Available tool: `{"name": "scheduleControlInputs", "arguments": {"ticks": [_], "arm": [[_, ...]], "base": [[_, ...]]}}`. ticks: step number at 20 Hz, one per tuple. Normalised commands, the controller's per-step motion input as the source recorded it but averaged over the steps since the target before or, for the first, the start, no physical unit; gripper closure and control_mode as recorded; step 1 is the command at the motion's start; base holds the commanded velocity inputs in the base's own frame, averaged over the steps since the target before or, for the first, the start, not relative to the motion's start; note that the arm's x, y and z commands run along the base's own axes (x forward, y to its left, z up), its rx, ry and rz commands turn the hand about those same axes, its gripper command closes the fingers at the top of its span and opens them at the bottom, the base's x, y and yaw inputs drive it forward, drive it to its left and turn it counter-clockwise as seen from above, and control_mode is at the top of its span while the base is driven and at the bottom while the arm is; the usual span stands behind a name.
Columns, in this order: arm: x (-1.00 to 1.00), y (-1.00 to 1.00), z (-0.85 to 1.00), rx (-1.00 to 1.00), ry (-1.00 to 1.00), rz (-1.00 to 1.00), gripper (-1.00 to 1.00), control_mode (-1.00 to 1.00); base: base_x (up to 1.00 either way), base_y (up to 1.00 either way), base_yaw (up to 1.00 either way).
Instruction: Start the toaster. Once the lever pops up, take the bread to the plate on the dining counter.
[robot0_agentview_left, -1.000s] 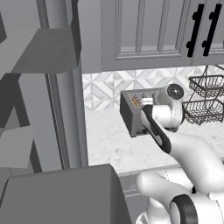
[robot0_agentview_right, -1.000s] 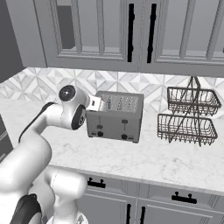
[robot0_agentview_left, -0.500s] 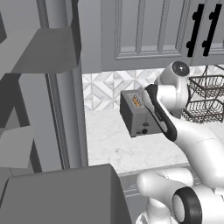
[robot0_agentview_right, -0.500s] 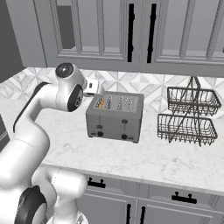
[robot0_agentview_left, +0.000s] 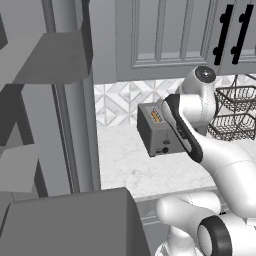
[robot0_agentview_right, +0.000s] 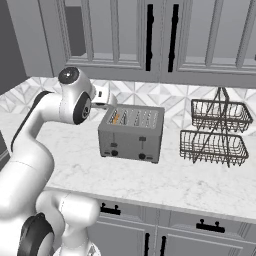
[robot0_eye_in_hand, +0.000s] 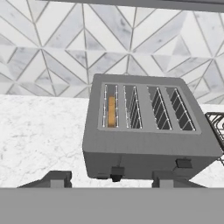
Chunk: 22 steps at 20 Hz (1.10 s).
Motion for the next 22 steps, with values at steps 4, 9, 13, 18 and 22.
{"name": "scheduleControlInputs", "arguments": {"ticks": [4, 9, 13, 18, 22], "arm": [[0.00, 0.00, 0.00, 0.00, 0.00, 0.00, -1.00, -1.00], [0.00, 0.00, 0.00, 0.00, 0.00, 0.00, -1.00, -1.00], [0.00, 0.00, 0.00, 0.00, 0.00, 0.00, -1.00, -1.00], [0.00, 0.00, 0.00, 0.00, 0.00, 0.00, -1.00, -1.00], [0.00, 0.00, 0.00, 0.00, 0.00, 0.00, -1.00, -1.00]], "base": [[0.00, 0.00, 0.00], [0.00, 0.00, 0.00], [0.00, 0.00, 0.00], [0.00, 0.00, 0.00], [0.00, 0.00, 0.00]]}}
